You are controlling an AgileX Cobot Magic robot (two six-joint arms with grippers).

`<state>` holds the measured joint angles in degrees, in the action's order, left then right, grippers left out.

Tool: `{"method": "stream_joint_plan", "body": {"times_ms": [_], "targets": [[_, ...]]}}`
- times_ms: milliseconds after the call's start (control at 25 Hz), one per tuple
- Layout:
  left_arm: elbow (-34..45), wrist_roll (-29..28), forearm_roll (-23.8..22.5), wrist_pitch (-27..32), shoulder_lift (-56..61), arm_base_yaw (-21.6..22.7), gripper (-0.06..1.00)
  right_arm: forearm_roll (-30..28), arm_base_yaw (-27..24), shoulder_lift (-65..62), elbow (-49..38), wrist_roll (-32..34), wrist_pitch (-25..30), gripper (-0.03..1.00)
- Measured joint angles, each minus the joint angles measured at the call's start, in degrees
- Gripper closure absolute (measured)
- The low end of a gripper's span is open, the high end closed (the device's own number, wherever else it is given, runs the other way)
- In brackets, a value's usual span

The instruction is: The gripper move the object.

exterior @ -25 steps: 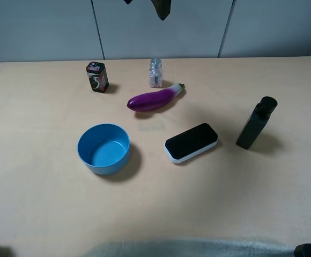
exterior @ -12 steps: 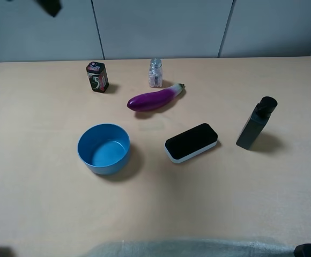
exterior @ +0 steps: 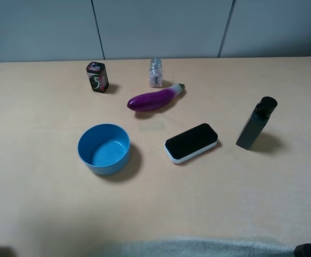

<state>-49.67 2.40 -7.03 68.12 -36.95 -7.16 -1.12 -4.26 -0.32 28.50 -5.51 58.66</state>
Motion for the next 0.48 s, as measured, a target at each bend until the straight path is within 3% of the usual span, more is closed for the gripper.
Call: {"method": "stream_joint_plan", "body": {"times_ms": [480], "targets": [[14.63, -0.4, 0.51, -2.09, 24.36, 1.21, 0.12, 0.0, 0.0, 0.0, 0.0, 0.0, 0.0, 0.27]]}}
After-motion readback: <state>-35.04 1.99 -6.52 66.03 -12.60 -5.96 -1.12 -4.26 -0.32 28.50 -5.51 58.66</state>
